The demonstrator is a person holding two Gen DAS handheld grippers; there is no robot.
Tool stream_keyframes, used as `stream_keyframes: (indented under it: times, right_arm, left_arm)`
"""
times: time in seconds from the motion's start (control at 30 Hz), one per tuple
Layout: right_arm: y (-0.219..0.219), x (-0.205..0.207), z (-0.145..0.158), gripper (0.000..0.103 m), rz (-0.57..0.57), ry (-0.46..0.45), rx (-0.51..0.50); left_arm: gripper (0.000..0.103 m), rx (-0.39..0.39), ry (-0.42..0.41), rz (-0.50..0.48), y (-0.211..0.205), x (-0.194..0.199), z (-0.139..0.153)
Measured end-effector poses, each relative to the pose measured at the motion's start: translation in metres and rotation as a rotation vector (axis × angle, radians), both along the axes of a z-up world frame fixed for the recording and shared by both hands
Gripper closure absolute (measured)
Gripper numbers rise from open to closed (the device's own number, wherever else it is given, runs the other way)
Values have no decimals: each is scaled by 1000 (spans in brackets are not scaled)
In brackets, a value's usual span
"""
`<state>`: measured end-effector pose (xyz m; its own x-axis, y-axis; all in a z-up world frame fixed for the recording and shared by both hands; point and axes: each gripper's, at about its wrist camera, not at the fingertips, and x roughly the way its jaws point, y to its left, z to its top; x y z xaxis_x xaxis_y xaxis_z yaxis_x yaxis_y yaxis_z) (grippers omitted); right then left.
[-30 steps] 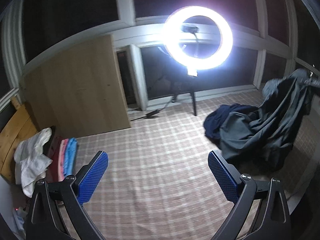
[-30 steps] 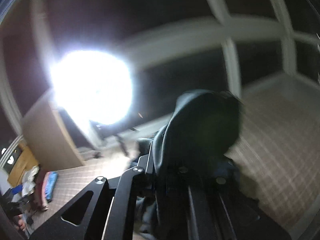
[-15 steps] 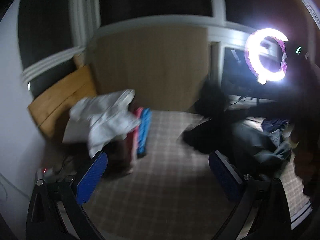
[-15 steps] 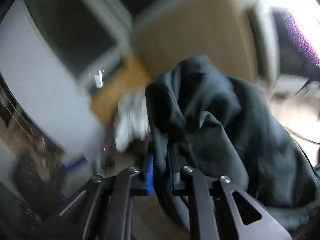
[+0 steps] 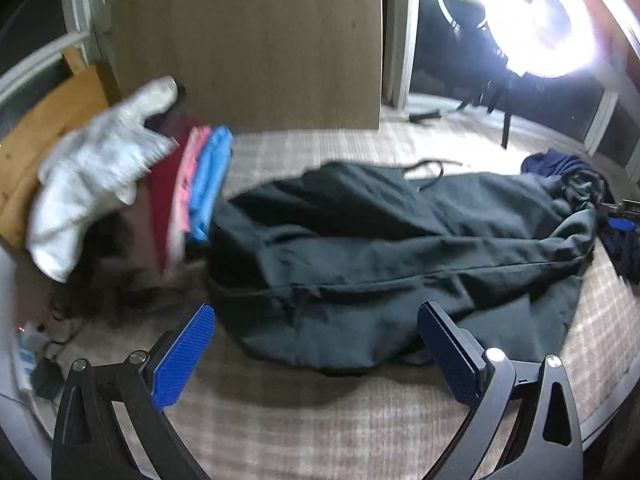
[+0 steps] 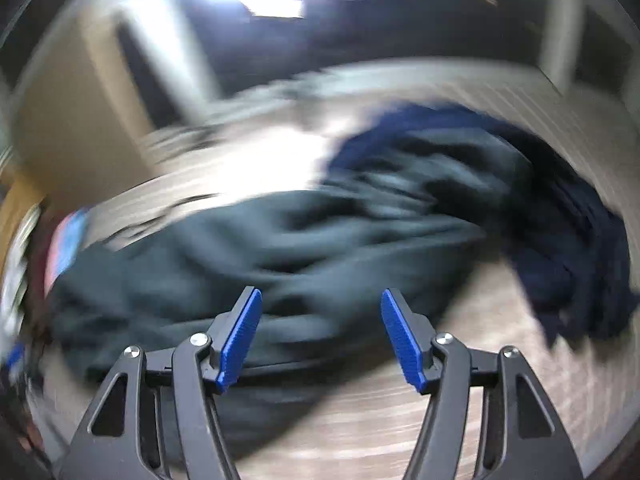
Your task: Fold clothes
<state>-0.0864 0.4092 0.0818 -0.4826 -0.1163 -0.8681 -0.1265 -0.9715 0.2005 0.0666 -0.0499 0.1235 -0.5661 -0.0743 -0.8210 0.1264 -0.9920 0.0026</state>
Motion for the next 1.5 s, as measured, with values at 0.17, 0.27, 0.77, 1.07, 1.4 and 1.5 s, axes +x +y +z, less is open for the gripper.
stream_keyframes:
  times: [0.17,0.27,0.77,1.07,1.4,1.5]
  right_arm:
    - [65,-31,-47,41,-161,-92,-103]
    - [69,-55,-62,41,-177,-113,-189]
    - [63,0,70,93,69,262,-171]
    - [133,92,84,91,-139,103,83]
    - [81,61,78,50,-85,49,114]
    - [52,42,91,47,4,93,130]
  left_arm:
    - [1,36,-92,18,4,-25,-42]
    - [1,-4,-121,76,-4,-35,-54]
    - [6,-93,-67,77,-7,-42,-21]
    - [5,-74,-63,45,-17,-44,-19]
    - [36,37,-174,-22,-3,-98,-81]
    - [80,112,-142,-37,-6,-83,-77]
